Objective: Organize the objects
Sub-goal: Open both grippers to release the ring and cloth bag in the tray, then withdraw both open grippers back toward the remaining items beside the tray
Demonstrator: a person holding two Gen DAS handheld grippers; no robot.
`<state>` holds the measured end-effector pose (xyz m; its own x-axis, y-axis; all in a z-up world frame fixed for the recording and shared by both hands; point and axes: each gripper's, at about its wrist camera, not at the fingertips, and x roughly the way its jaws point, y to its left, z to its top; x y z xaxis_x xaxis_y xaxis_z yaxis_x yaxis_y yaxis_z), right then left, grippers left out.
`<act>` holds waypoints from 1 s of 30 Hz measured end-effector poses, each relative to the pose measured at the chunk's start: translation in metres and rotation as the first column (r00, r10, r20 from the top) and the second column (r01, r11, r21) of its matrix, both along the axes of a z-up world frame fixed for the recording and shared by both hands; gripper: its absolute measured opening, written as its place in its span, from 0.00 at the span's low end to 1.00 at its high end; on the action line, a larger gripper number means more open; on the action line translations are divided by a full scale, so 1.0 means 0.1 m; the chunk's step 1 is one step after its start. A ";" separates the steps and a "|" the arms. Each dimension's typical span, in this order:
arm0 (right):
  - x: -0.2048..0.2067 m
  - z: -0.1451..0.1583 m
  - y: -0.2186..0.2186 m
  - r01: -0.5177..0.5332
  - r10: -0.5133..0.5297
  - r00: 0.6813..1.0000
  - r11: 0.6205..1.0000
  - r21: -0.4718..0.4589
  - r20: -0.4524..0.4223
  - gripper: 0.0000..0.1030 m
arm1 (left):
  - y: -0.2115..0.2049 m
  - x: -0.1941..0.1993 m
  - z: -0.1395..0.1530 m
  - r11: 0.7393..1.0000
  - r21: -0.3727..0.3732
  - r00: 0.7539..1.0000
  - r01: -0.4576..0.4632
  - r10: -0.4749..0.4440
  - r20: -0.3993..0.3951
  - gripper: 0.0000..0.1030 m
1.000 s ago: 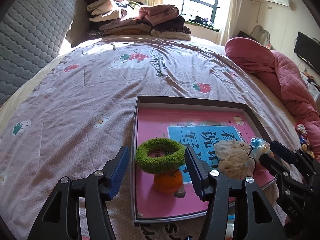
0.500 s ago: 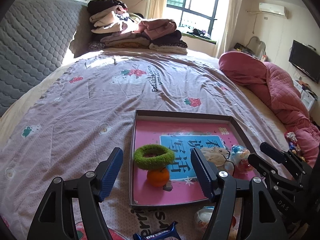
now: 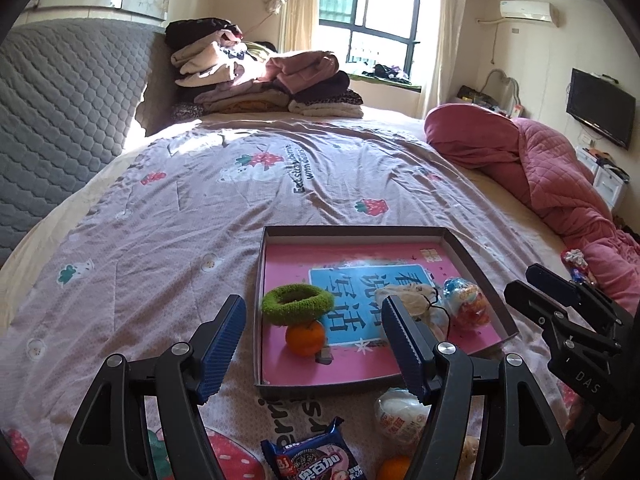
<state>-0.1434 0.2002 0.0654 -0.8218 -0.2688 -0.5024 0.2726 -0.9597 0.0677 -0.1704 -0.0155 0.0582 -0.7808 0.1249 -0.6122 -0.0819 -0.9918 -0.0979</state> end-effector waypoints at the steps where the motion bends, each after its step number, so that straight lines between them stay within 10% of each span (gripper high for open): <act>1: 0.03 0.01 0.02 0.005 -0.005 1.000 1.000 -0.010 -0.002 0.45 | 0.01 0.02 0.01 1.000 -0.004 1.000 0.002 -0.002 -0.003 0.70; 30: 0.53 0.15 0.05 -0.014 0.011 0.997 0.999 -0.036 -0.073 0.47 | 0.02 0.63 -0.03 1.000 -0.022 0.999 -0.018 0.017 -0.037 0.70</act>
<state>-0.0908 0.2055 0.0808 -0.8523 -0.2964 -0.4310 0.2901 -0.9535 0.0820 -0.1078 -0.0139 0.0548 -0.8046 0.0977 -0.5858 -0.0677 -0.9950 -0.0730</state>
